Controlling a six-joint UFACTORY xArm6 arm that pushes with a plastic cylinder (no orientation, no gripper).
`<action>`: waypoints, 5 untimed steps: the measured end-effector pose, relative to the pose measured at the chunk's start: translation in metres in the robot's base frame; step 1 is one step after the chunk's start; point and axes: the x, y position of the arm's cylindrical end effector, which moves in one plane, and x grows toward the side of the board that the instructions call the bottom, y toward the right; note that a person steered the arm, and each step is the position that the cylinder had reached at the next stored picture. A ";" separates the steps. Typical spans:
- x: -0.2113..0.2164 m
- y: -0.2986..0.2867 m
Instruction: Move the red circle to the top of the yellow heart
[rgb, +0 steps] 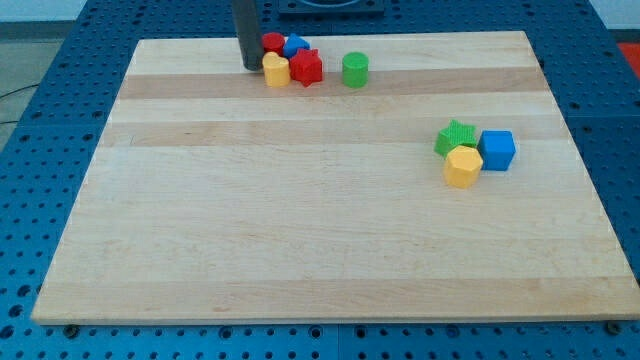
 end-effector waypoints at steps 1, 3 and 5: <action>0.002 -0.076; -0.064 -0.063; -0.062 0.003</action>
